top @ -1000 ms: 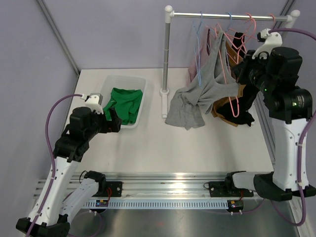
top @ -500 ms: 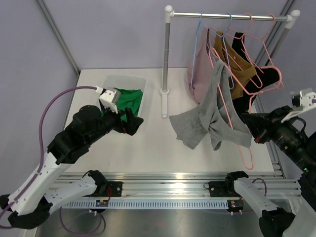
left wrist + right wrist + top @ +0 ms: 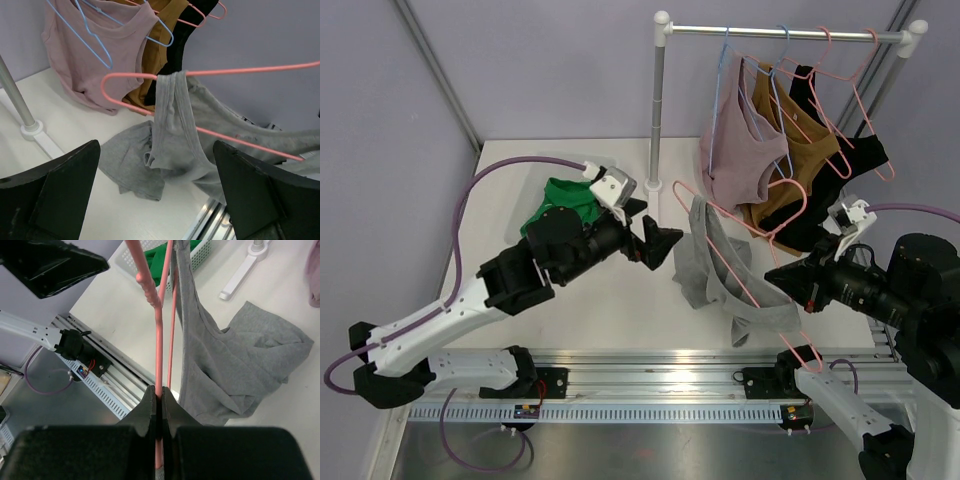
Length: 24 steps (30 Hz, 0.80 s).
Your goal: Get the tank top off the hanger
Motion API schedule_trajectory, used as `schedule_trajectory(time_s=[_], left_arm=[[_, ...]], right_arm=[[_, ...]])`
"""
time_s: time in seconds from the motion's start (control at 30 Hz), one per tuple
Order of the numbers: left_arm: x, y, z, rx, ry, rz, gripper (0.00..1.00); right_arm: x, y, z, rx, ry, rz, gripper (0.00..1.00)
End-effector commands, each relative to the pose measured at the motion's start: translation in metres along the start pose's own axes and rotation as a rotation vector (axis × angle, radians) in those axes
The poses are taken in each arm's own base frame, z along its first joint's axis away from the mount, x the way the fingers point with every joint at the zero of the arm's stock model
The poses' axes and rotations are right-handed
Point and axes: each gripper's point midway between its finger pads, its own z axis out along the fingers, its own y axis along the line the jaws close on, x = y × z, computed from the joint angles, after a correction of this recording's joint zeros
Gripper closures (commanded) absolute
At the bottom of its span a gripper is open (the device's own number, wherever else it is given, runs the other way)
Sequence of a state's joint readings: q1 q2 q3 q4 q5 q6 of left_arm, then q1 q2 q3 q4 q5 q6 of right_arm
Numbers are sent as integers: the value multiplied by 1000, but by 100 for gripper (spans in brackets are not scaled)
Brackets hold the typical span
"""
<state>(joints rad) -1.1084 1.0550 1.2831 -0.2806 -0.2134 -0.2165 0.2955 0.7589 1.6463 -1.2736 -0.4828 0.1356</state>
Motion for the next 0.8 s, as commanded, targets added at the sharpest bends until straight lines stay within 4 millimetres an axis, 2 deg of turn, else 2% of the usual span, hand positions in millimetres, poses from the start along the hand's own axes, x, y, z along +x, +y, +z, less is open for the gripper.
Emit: schedule_trajectory(time_s=[0.0, 0.13, 0.27, 0.37, 0.4, 0.47, 0.5, 0.6, 0.63, 0.67, 0.7, 0.77], left_arm=[[-40, -10, 18, 19, -142, 17, 1], [-30, -11, 32, 14, -119, 30, 5], [-26, -15, 40, 29, -114, 24, 7], [-19, -14, 49, 13, -94, 28, 23], [-18, -11, 49, 0, -86, 30, 42], [-14, -7, 53, -26, -72, 38, 54], [-14, -4, 54, -38, -73, 38, 65], [-10, -2, 57, -52, -65, 50, 73], [-9, 3, 57, -76, -61, 52, 86], [-9, 6, 57, -94, -59, 52, 89], [-11, 15, 56, -147, -66, 41, 97], [-10, 33, 49, -248, -60, 26, 100]], right_arm=[[-9, 18, -2, -99, -40, -29, 100], [-6, 29, 1, -171, -11, -12, 100], [-7, 26, 6, -169, -7, -9, 100], [-8, 27, 8, -177, 0, -4, 100], [-9, 26, 8, -174, -5, -8, 100], [-10, 25, 8, -163, -7, -10, 100], [-11, 26, 6, -168, -11, -15, 100], [-11, 30, 5, -184, -15, -17, 100], [-11, 28, 5, -176, -16, -22, 100], [-11, 26, 6, -164, -18, -22, 100], [-9, 23, 7, -156, -12, -24, 100], [-6, 19, 9, -143, -5, -29, 100]])
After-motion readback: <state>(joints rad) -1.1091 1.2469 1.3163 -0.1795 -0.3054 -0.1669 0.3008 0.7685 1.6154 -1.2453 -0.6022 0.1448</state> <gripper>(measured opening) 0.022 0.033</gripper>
